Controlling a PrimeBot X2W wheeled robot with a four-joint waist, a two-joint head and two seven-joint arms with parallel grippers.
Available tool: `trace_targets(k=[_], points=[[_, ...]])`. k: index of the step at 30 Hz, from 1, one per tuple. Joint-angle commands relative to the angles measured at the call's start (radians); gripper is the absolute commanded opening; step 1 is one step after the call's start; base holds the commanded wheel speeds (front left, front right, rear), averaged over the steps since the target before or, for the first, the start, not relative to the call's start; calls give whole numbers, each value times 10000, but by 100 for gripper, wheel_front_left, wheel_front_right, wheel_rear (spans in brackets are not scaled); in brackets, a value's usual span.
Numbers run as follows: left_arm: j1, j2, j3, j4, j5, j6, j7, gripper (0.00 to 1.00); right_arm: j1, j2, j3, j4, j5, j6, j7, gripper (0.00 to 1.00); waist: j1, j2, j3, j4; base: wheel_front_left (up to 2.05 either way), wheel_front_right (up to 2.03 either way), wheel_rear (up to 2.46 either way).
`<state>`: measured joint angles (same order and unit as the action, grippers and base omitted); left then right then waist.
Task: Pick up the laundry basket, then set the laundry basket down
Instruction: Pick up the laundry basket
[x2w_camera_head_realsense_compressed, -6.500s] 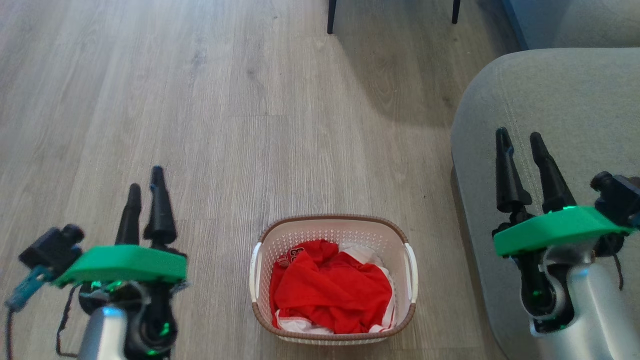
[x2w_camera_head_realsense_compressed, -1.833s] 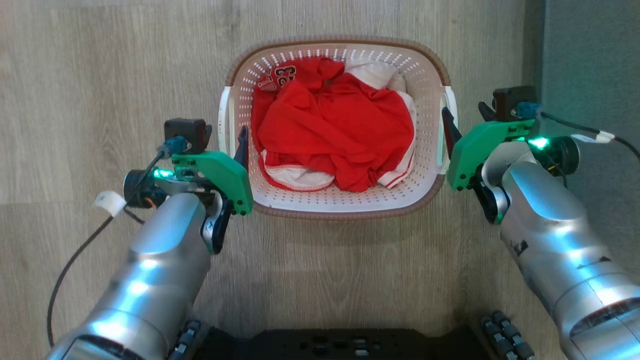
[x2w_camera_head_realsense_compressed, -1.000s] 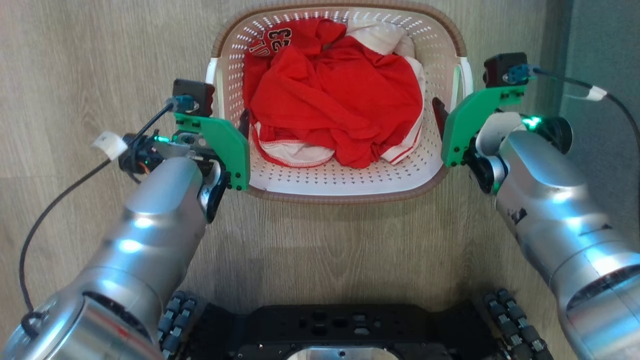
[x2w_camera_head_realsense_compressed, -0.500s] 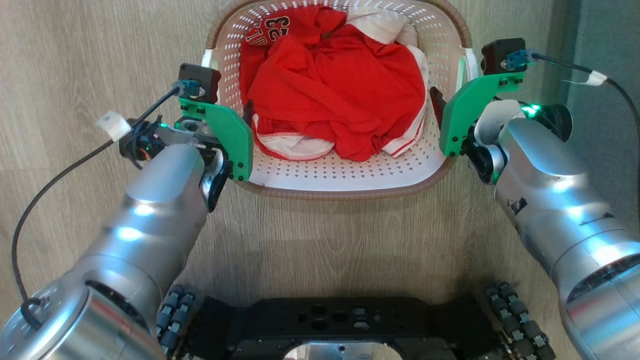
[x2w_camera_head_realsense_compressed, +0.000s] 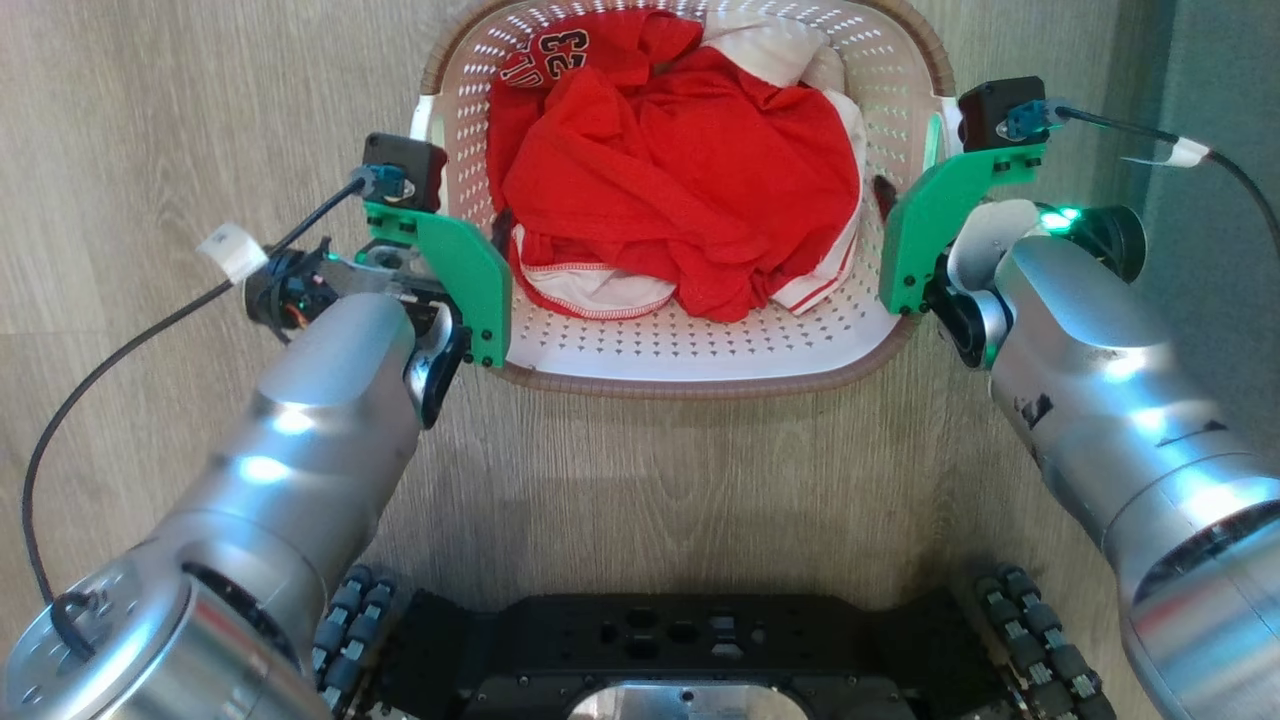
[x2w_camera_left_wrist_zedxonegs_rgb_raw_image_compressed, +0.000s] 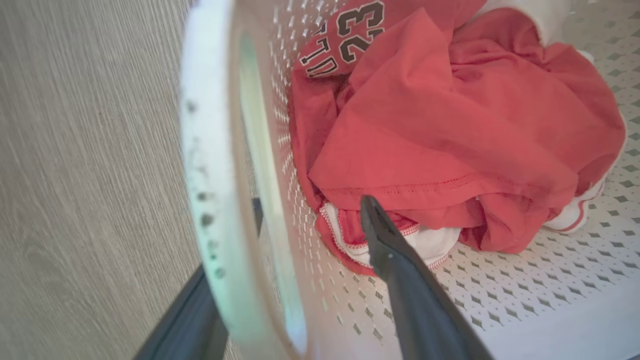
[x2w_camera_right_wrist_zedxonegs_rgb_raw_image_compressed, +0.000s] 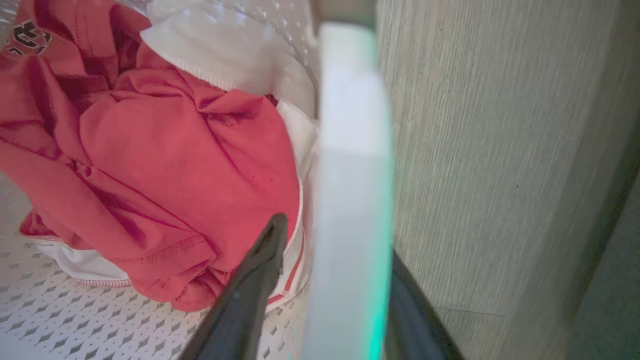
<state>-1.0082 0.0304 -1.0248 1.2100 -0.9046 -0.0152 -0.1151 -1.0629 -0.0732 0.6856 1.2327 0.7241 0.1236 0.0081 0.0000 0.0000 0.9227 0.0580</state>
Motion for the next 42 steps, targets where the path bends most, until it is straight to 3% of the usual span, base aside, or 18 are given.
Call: trace_targets(k=[1,2,14,25,32,42], points=[[89,198,25,-10,-157,109,155,45,378,228,176,-19,103,71,13,0,0,0,-2,11,0,0,0],[79,198,-16,15,-197,178,200,0,378,228,227,-3,111,71,55,0,0,0,-1,19,0,0,0],[54,198,-482,41,-625,154,238,0,399,163,675,81,297,71,111,0,0,0,-52,32,0,0,0],[-8,198,-978,16,-786,79,70,0,482,173,752,122,937,71,1064,0,0,0,-350,51,0,0,0],[-15,198,-1458,86,-753,-146,237,0,544,187,835,228,1183,71,1551,0,0,0,-851,30,0,0,0],[104,198,-2119,-311,-723,-790,1185,0,819,210,1068,355,1374,71,2224,0,0,0,-2000,48,0,0,0]])
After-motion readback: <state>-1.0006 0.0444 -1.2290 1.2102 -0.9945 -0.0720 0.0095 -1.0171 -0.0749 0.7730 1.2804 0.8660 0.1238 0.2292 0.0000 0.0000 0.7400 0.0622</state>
